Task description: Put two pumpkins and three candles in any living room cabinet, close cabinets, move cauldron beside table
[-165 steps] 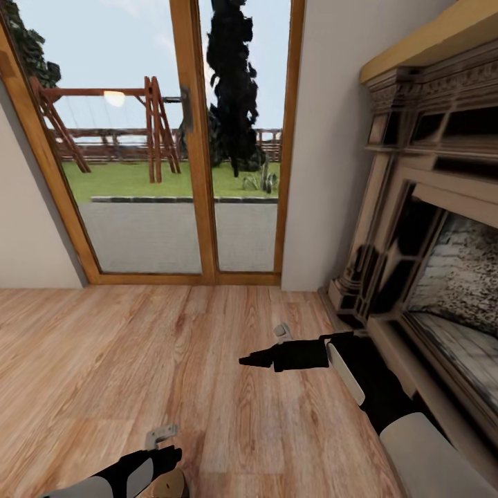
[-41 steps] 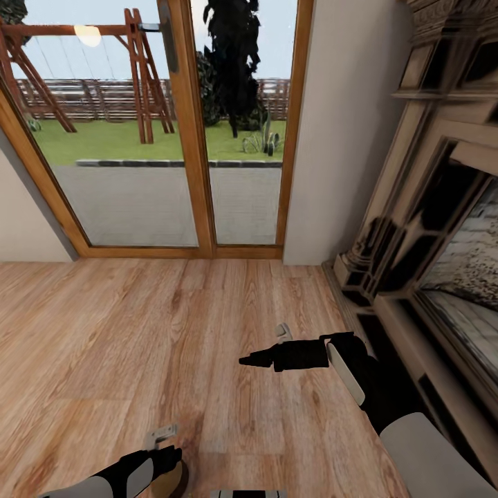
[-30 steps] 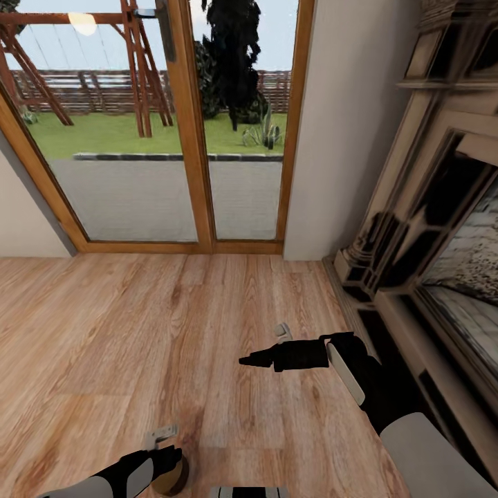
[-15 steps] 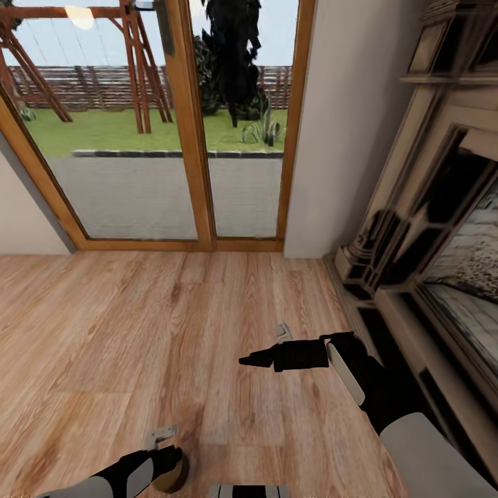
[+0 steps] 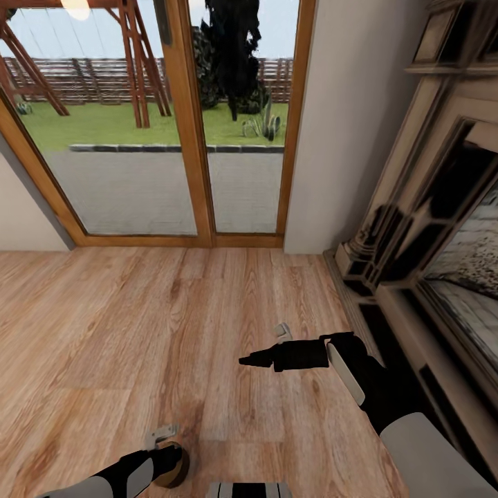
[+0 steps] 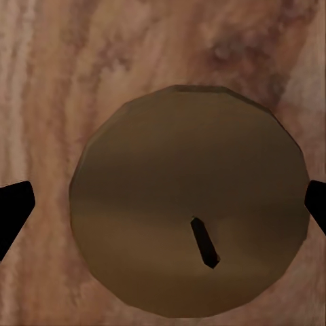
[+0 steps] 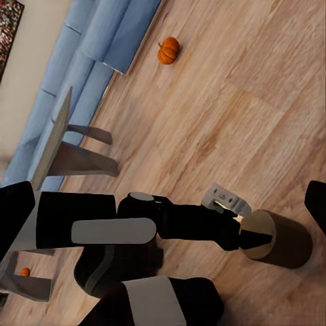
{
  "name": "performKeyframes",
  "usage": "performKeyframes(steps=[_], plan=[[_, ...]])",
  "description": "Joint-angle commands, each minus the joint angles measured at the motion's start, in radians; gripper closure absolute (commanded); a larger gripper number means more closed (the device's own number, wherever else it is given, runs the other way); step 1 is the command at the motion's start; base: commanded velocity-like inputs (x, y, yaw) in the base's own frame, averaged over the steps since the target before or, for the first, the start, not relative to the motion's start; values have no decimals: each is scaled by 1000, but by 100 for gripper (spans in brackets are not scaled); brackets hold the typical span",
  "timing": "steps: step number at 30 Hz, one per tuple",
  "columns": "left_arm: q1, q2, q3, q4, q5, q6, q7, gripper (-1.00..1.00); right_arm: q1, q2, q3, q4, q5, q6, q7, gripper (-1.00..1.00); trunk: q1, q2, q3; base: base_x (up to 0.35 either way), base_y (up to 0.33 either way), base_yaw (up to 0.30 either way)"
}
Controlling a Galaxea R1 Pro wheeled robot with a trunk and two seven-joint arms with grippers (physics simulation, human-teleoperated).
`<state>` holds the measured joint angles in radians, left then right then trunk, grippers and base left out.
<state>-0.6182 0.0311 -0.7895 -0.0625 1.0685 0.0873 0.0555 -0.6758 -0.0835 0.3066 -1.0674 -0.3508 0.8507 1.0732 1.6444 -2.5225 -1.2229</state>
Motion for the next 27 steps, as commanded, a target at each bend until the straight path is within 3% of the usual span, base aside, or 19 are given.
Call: performKeyframes(steps=[1,27], plan=[[0,1,-8,-3,8,5,6,-100,-1,-1,2,0,-5,5,-1,-100,0,0,-1,0,0,0],[0,-19,-8,-3,5,4,6,-100,-1,-1,2,0,-5,5,-1,-100,0,0,-1,0,0,0]])
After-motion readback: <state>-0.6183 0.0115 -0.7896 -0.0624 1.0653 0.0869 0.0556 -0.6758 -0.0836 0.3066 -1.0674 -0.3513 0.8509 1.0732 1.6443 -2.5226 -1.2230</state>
